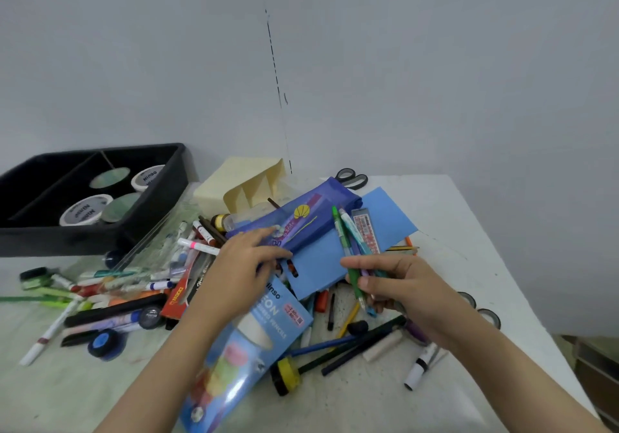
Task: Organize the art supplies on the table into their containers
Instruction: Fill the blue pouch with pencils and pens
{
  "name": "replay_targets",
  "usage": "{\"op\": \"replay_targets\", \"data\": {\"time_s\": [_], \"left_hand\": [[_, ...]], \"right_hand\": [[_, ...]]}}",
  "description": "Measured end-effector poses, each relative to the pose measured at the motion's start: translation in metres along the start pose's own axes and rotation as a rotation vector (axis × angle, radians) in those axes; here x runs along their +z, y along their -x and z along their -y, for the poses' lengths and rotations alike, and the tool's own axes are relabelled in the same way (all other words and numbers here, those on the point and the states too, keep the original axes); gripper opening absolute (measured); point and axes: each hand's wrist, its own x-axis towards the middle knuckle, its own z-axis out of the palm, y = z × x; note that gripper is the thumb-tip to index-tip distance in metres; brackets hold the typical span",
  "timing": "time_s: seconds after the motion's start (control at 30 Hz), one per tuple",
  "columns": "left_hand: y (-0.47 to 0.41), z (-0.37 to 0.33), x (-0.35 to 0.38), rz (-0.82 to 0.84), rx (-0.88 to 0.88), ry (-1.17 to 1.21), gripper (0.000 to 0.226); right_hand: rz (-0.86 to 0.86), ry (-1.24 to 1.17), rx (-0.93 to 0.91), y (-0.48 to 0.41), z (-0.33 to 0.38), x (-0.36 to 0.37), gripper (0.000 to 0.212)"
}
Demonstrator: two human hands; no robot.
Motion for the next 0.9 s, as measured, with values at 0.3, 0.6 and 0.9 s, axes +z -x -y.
{"op": "replay_targets", "data": {"time_s": [0.3, 0.6, 0.9], "left_hand": [[-0.014, 0.007, -0.007, -0.144, -0.024, 0.136, 0.038], [-0.023, 0.011, -0.011, -0.221, -0.024, 0.321, 0.059], [-0.022, 0.011, -0.01, -0.161, 0.025, 0.421, 0.061]], "right_hand": [[0.035, -0.018, 0.051, -0.015, 0.005, 0.018, 0.032], [0.016, 0.11, 0.072, -0.042, 0.021, 0.048, 0.026], [-0.107, 0.064, 0.11, -0.093, 0.032, 0.07, 0.026]]}}
